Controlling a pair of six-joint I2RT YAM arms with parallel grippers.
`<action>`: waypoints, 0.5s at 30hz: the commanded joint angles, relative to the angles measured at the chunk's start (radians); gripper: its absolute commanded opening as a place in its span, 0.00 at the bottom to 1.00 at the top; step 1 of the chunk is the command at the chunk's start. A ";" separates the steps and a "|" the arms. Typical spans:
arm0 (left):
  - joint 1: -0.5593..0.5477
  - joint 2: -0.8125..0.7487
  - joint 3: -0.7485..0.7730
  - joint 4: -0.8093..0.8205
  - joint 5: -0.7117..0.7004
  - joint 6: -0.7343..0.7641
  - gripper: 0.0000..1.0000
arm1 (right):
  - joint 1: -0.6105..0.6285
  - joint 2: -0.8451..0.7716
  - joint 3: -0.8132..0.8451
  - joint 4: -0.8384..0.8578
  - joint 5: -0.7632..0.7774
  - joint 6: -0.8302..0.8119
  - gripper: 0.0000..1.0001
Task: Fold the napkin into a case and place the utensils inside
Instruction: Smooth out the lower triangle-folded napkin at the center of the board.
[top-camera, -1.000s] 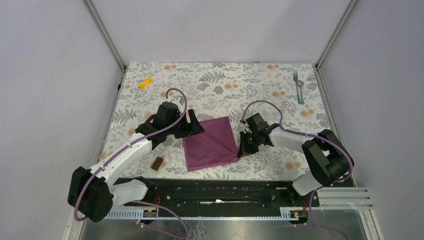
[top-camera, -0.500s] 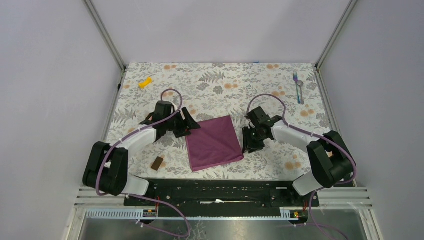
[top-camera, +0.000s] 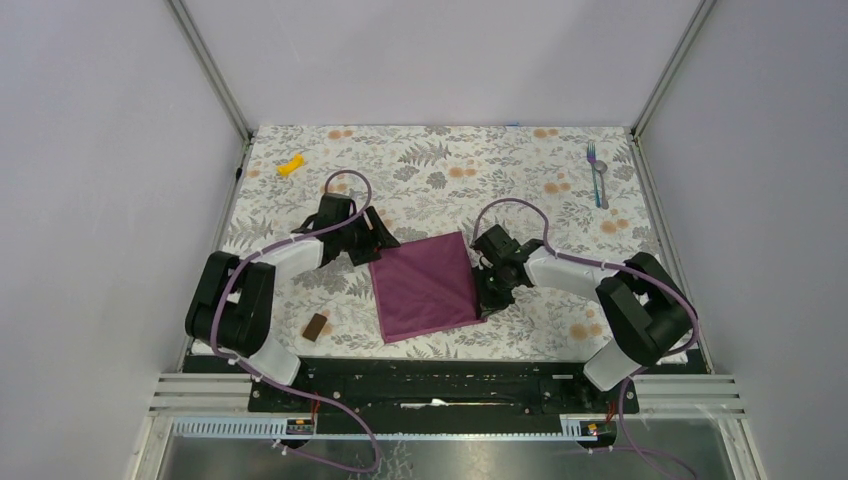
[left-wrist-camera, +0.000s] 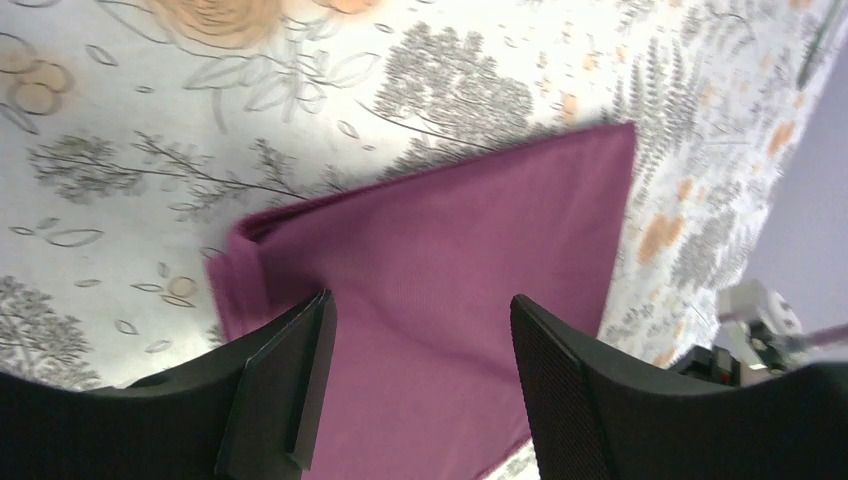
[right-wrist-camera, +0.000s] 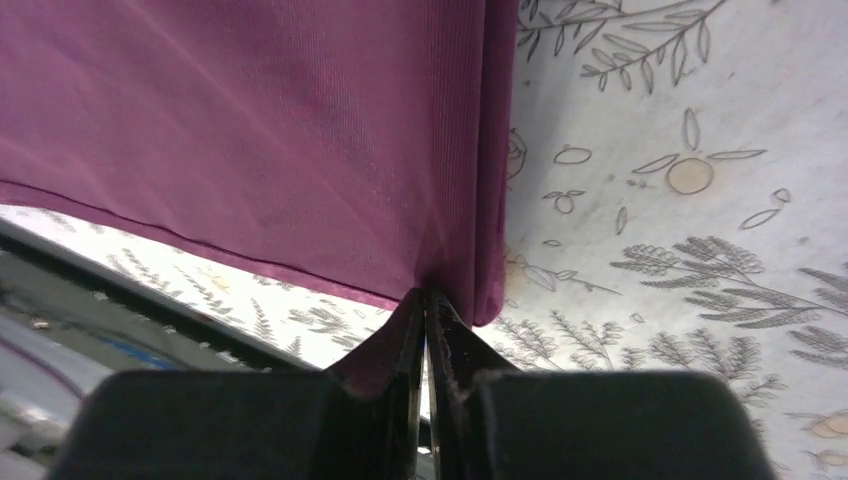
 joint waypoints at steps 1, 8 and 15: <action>0.014 0.042 0.021 0.045 -0.089 0.032 0.69 | -0.018 0.029 -0.057 -0.001 0.131 0.029 0.09; 0.012 0.029 0.003 0.015 -0.096 0.077 0.66 | -0.030 -0.018 -0.058 -0.062 0.253 0.058 0.09; 0.010 -0.084 0.067 -0.074 -0.010 0.109 0.71 | -0.021 -0.055 0.038 -0.095 0.116 -0.015 0.24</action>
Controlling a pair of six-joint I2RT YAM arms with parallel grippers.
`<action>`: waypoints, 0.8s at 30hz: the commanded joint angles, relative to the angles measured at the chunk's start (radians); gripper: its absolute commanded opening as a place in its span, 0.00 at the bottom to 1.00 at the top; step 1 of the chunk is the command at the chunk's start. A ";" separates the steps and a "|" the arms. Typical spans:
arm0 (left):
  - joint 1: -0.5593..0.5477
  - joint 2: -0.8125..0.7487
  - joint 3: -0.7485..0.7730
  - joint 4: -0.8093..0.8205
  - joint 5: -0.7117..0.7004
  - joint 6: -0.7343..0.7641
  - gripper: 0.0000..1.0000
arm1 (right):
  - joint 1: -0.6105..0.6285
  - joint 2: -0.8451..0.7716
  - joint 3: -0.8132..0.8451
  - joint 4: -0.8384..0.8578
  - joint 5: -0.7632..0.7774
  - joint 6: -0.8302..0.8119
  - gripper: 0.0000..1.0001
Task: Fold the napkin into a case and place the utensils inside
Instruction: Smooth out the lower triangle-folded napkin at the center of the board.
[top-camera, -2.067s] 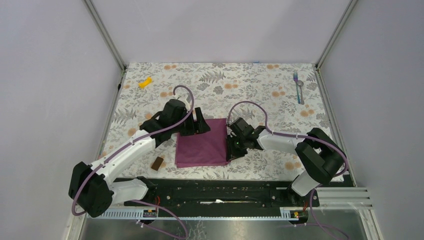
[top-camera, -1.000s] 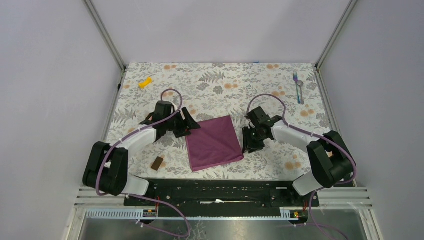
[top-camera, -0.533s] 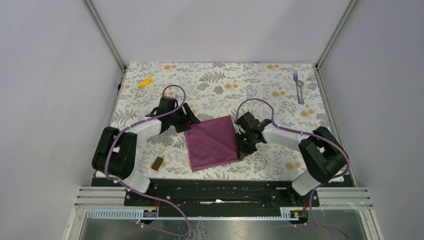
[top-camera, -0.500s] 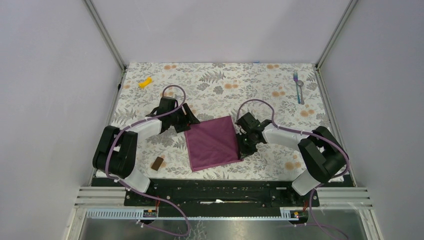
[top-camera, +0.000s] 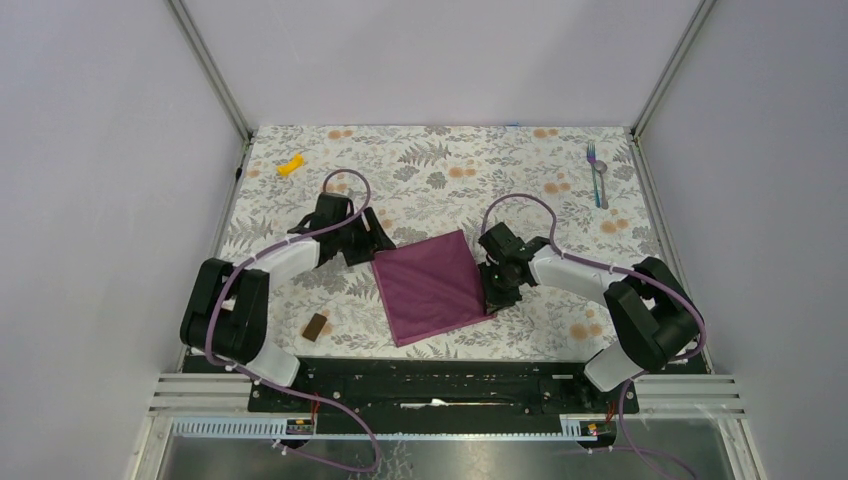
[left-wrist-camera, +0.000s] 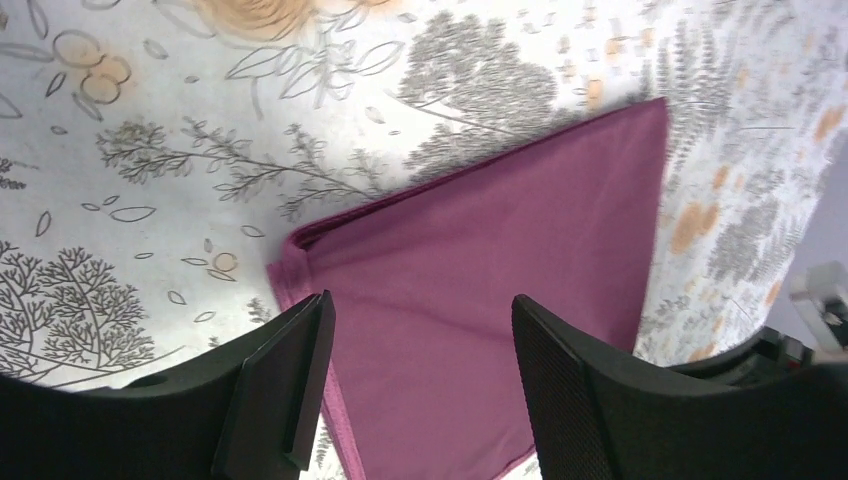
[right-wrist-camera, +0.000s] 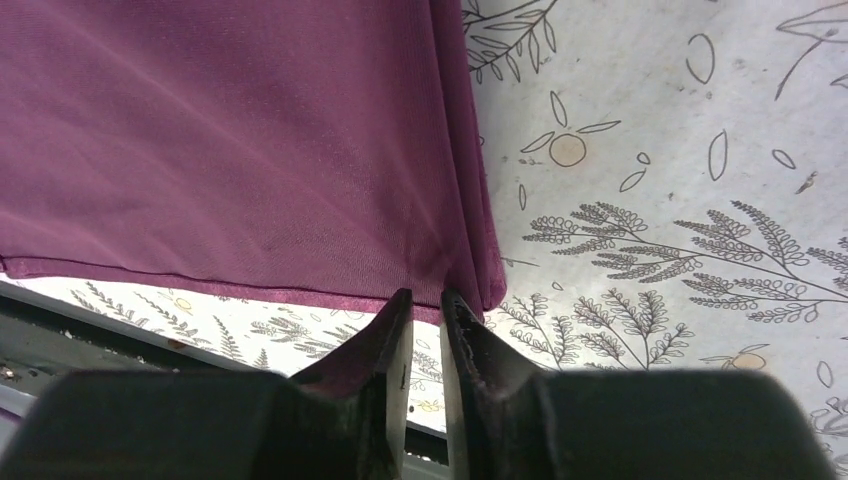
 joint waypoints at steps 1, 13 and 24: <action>0.002 -0.093 0.073 -0.021 0.052 0.032 0.71 | 0.001 -0.025 0.065 -0.050 -0.016 -0.053 0.25; 0.002 0.102 0.017 0.115 0.036 -0.001 0.70 | -0.062 0.026 -0.033 -0.013 0.146 0.022 0.22; 0.004 -0.090 0.024 0.023 0.060 0.034 0.77 | -0.077 0.076 0.088 -0.106 0.425 0.014 0.19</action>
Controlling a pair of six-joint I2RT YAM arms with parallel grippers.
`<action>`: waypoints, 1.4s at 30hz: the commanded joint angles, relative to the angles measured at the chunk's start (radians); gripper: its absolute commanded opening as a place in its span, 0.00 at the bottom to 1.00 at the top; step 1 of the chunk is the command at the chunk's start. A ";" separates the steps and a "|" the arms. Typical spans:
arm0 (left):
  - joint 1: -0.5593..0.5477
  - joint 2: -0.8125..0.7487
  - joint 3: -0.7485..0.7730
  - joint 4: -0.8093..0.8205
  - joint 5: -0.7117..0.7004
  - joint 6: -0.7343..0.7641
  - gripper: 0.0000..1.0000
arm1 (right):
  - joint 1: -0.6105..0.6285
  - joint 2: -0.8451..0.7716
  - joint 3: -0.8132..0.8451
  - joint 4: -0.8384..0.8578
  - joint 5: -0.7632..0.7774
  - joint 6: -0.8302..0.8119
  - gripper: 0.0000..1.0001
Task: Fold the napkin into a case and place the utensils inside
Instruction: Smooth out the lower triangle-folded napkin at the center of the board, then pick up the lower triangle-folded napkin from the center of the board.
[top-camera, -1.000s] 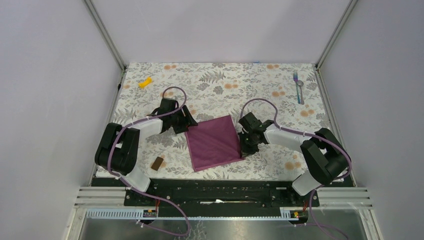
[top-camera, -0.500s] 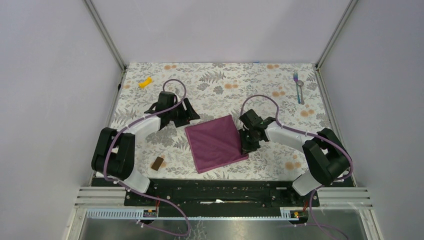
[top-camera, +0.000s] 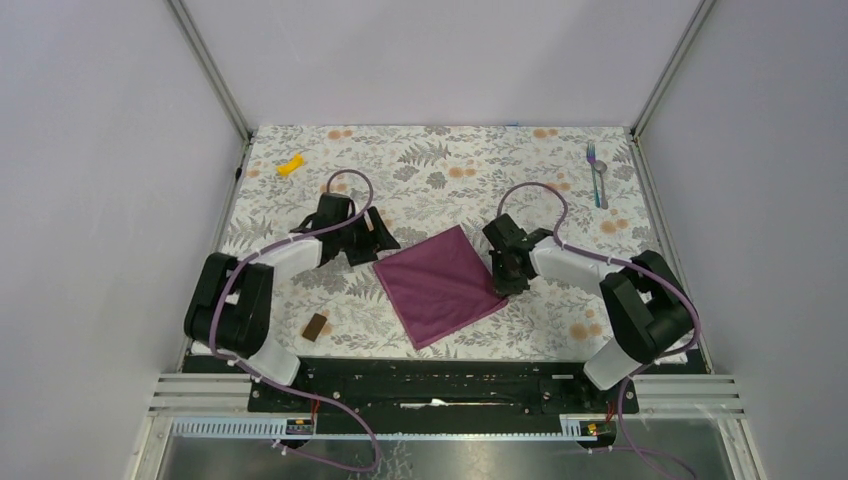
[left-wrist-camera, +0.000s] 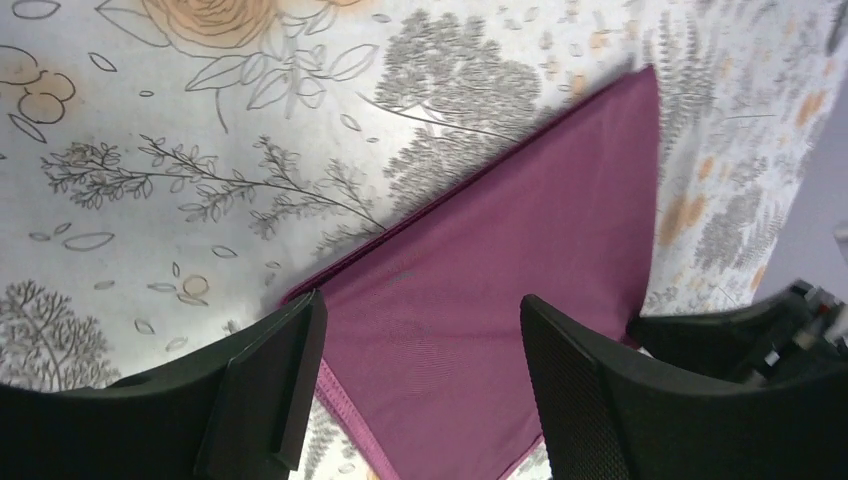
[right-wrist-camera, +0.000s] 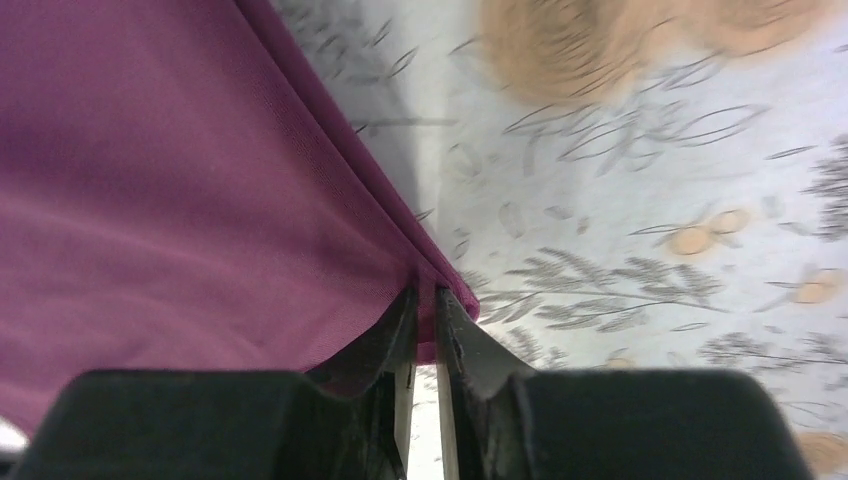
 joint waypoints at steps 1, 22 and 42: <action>0.004 -0.170 0.031 -0.071 0.007 0.044 0.77 | -0.021 0.060 0.084 -0.116 0.304 -0.066 0.21; 0.116 -0.503 -0.038 -0.198 0.061 0.038 0.83 | 0.466 0.046 0.334 -0.125 -0.111 -0.241 1.00; 0.210 -0.561 -0.115 -0.180 0.131 0.046 0.83 | 0.555 0.356 0.561 -0.435 -0.080 -0.229 0.51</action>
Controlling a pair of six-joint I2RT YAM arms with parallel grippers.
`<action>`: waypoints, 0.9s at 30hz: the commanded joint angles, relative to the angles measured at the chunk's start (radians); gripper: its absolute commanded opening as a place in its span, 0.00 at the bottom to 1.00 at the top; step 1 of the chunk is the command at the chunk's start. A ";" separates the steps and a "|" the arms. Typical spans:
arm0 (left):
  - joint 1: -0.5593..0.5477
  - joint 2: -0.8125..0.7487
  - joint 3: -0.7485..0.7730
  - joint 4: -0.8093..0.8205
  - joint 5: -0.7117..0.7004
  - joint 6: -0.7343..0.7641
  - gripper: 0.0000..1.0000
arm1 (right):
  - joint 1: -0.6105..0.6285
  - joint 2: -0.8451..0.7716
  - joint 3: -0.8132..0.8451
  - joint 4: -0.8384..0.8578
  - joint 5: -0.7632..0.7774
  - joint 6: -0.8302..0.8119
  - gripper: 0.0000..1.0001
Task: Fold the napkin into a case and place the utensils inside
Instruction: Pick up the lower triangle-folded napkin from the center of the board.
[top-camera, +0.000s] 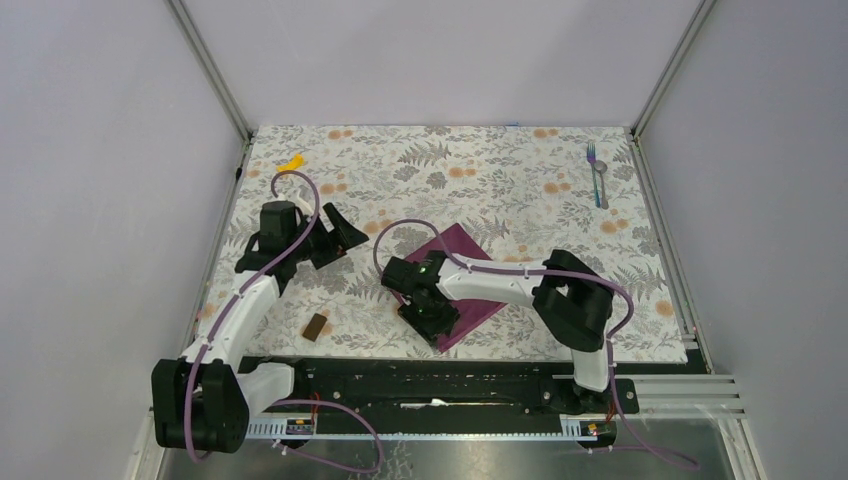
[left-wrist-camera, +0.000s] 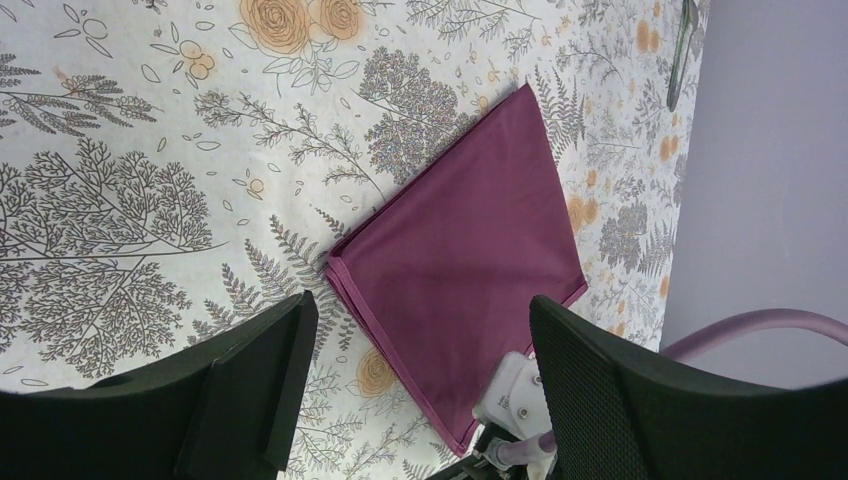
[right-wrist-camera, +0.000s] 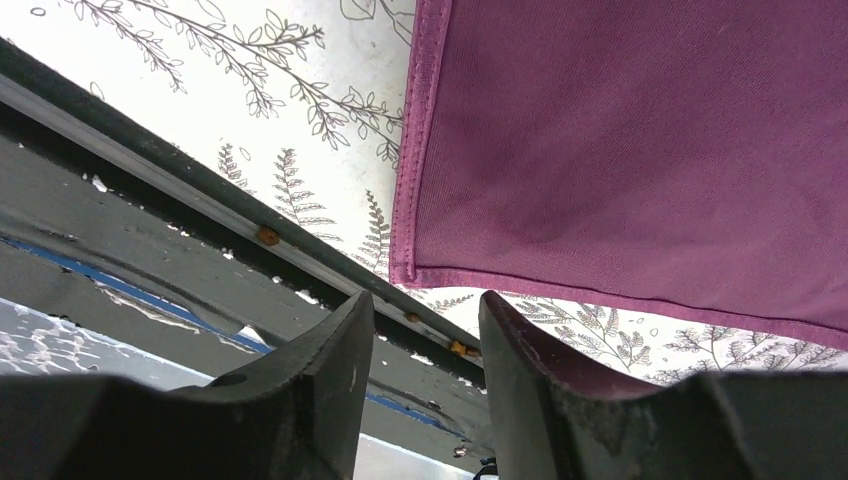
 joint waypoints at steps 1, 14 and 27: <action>0.015 -0.032 -0.007 0.044 0.039 0.016 0.83 | 0.011 0.029 0.062 -0.060 0.013 -0.003 0.51; 0.044 -0.033 -0.023 0.060 0.078 0.017 0.83 | 0.022 0.114 0.092 -0.049 0.030 -0.009 0.55; 0.064 -0.048 -0.023 0.043 0.095 0.025 0.83 | 0.031 0.150 0.013 0.041 0.144 0.007 0.28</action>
